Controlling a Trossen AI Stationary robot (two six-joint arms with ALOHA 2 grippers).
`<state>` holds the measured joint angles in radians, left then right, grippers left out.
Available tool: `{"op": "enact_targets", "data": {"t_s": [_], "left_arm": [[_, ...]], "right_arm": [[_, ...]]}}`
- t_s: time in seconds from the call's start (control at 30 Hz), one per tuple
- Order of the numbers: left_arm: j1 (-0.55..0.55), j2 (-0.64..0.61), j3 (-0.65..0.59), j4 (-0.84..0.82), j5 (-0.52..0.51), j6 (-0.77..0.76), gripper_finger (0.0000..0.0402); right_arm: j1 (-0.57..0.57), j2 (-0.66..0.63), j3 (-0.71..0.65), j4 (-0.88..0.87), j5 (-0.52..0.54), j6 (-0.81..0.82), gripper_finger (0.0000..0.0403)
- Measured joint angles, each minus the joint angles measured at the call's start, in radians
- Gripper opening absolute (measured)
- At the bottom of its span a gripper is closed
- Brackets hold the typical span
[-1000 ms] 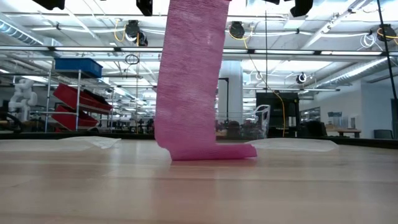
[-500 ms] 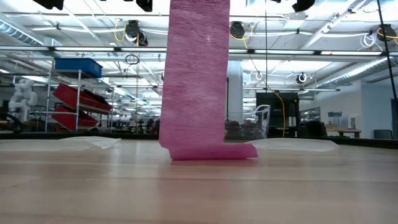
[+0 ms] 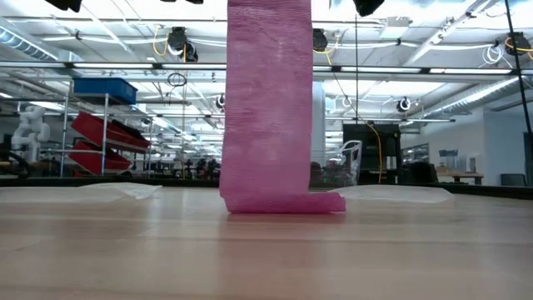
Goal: Roll bandage
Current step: Roll the pink bandage
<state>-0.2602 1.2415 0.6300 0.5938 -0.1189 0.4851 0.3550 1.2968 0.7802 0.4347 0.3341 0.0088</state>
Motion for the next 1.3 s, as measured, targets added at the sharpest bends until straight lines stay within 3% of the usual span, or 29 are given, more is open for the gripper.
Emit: {"op": "enact_targets", "data": {"t_s": [0.2, 0.4, 0.63, 1.03, 1.3], "left_arm": [[-0.022, 0.001, -0.002, -0.003, -0.015, 0.079, 0.0016], [-0.028, 0.001, -0.002, -0.007, -0.037, 0.098, 0.0016], [-0.028, 0.003, -0.003, 0.003, -0.041, -0.041, 0.0048], [0.001, 0.002, 0.008, 0.003, 0.018, -0.303, 0.0151], [0.044, 0.002, 0.01, 0.006, 0.02, -0.452, 0.0161]], "right_arm": [[-0.066, 0.0, 0.008, -0.027, -0.089, 0.206, 0.009], [-0.094, 0.0, 0.009, -0.04, -0.133, 0.227, 0.0087], [-0.098, 0.0, 0.01, -0.075, -0.13, 0.068, 0.0013], [-0.046, 0.002, 0.01, -0.079, 0.022, -0.212, 0.0003], [-0.008, 0.004, 0.01, -0.087, 0.104, -0.414, 0.0001]]}}
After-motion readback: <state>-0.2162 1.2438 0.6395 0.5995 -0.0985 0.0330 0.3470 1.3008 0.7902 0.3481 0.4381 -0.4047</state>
